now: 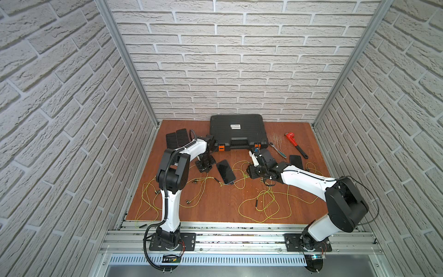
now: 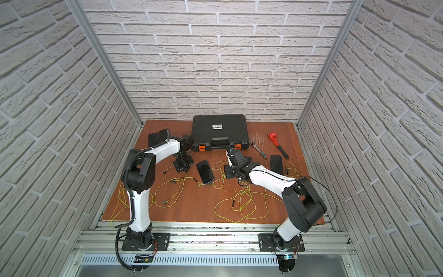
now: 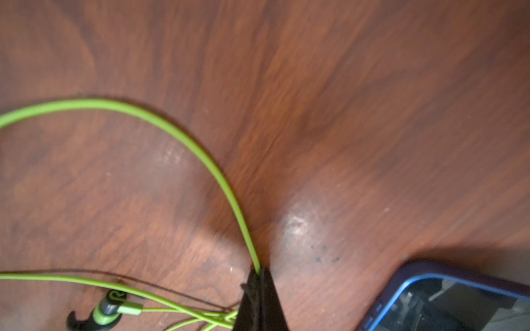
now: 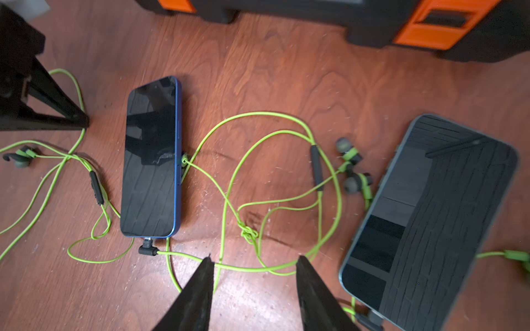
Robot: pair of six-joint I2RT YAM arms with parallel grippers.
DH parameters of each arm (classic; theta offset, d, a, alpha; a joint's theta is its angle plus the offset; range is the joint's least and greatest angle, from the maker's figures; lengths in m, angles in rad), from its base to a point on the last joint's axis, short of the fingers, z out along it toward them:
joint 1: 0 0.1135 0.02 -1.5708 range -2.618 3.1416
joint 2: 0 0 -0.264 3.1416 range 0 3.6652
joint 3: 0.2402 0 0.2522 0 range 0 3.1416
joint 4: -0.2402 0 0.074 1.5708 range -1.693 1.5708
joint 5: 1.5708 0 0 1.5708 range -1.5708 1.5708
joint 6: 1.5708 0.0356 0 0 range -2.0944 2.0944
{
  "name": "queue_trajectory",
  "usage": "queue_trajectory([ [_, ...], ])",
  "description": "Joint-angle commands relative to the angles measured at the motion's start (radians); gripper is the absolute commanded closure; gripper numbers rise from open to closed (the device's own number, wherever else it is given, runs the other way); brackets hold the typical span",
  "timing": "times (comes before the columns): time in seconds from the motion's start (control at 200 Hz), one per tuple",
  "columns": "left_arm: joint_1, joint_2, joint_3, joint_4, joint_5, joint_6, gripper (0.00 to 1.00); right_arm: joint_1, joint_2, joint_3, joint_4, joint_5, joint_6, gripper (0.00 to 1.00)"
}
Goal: Plug wired earphones into phones
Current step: Pick up the wired earphone from the center of the board.
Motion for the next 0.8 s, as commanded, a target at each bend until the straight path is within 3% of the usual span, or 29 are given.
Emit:
queue_trajectory([
  [0.0,-0.004,0.044,-0.055,-0.038,-0.048,-0.012,1.0,-0.018,-0.035,-0.021,0.037,-0.016,-0.011,0.52],
  [0.325,0.006,-0.118,-0.001,-0.071,-0.088,0.093,1.0,-0.025,0.004,0.025,0.016,-0.032,-0.007,0.52],
  [0.65,0.031,-0.25,-0.078,0.01,-0.013,0.107,1.0,-0.024,0.051,0.06,-0.012,-0.047,0.006,0.53],
  [0.71,0.037,-0.277,-0.093,0.035,0.007,0.112,1.0,-0.025,0.055,0.061,-0.002,-0.092,0.006,0.53],
  [0.795,0.038,-0.321,-0.093,0.064,0.026,0.15,1.0,-0.025,0.068,0.062,0.051,-0.254,-0.005,0.52],
])
